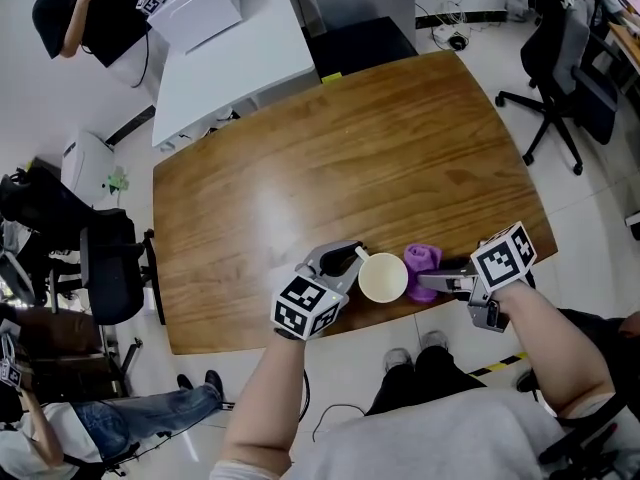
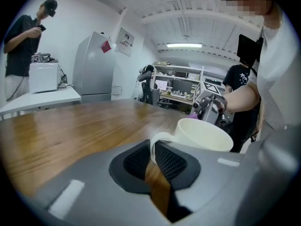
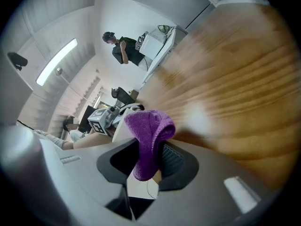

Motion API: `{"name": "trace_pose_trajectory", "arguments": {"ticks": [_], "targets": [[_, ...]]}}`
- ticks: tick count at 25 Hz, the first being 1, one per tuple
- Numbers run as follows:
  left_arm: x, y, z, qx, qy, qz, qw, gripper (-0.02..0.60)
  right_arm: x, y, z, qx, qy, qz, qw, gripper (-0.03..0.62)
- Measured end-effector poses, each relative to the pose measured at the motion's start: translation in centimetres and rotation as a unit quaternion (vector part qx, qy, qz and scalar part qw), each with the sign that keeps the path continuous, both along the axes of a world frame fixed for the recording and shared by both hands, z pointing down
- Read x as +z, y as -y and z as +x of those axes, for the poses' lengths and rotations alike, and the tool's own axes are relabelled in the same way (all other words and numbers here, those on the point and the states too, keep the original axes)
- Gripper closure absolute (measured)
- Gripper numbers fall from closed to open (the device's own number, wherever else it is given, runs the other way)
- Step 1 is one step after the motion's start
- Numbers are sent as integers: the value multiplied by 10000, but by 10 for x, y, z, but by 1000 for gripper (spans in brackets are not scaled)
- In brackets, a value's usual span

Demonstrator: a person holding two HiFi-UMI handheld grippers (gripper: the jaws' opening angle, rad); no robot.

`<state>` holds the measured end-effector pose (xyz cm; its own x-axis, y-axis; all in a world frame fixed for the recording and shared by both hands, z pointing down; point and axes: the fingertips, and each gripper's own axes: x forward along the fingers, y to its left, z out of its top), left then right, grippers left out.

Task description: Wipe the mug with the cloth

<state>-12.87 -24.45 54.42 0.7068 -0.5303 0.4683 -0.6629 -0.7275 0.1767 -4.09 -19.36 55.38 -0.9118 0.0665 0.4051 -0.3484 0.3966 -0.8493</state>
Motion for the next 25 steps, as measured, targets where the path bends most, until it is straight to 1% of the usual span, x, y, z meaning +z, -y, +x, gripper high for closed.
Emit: {"name": "trace_pose_trajectory", "arguments": {"ticks": [2, 5, 7, 11, 14, 17, 20, 25], "targets": [[0, 0, 0, 17, -18, -6, 10000, 568, 6, 1, -1, -41, -208, 154, 9997, 477], [1, 0, 0, 83, -27, -23, 10000, 568, 4, 0, 0, -159, -287, 266, 9991, 477], [1, -1, 0, 148, -15, -19, 9999, 566, -7, 3, 0, -238, -219, 405, 9987, 477], [1, -3, 0, 236, -20, 3, 9997, 566, -45, 21, -5, -293, 109, 868, 9957, 477], [1, -5, 6, 378, 11, 20, 9993, 568, -57, 30, -10, -492, 189, 1091, 9926, 477], [1, -6, 13, 511, 15, 32, 9987, 568, -53, 31, -15, -648, 211, 1090, 9917, 477], [2, -5, 12, 513, -54, 9, 9987, 568, -45, 33, -18, -644, 235, 967, 9930, 477], [1, -4, 13, 513, -84, 39, 9986, 568, -25, 39, -25, -707, 79, 885, 9935, 477]]}}
